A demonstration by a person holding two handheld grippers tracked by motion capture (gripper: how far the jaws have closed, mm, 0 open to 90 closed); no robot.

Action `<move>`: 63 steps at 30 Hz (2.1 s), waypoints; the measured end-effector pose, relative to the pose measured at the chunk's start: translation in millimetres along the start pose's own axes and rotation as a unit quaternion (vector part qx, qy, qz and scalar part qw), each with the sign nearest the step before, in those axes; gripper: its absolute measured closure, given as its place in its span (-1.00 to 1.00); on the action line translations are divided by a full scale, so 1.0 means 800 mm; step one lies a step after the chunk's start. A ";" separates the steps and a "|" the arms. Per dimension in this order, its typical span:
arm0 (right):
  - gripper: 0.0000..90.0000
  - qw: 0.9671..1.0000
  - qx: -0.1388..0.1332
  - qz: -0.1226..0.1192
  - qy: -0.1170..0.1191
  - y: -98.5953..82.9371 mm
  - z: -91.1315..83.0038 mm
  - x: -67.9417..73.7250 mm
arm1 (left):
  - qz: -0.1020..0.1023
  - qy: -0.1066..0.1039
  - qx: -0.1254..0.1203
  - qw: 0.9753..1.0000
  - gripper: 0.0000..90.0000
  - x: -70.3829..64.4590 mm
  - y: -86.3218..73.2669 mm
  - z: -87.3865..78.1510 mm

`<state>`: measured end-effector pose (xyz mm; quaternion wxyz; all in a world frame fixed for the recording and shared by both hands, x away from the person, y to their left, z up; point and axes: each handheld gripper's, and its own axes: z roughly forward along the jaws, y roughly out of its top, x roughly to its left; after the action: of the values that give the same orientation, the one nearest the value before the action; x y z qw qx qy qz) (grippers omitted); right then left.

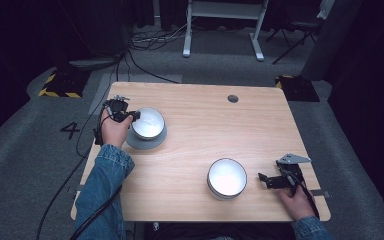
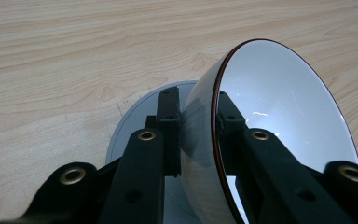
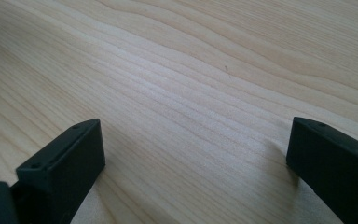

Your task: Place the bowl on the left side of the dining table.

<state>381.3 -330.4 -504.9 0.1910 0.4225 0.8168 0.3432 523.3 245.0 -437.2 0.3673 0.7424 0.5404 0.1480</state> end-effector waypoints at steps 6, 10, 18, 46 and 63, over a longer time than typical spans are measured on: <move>-0.90 1.000 0.000 0.000 0.000 0.000 0.000 0.000 | -0.001 0.005 0.010 1.000 0.70 0.001 0.001 0.006; -0.90 1.000 0.000 0.000 0.000 0.000 0.000 0.000 | -0.007 0.003 0.007 1.000 0.70 0.004 0.000 0.007; -0.90 1.000 0.000 0.000 0.000 0.000 0.000 0.000 | -0.021 0.009 0.007 1.000 0.76 0.016 -0.012 0.007; -0.90 1.000 0.000 0.000 0.000 0.000 0.000 0.000 | 0.034 0.015 -0.066 0.997 0.05 -0.039 0.010 -0.065; -0.90 1.000 0.000 0.000 0.000 0.000 0.000 0.000 | 0.101 -0.028 -0.058 0.993 -0.16 -0.115 -0.013 -0.112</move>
<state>381.3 -330.4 -504.9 0.1913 0.4226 0.8168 0.3430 426.6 197.0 -366.9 0.4077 0.7745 0.4430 0.1944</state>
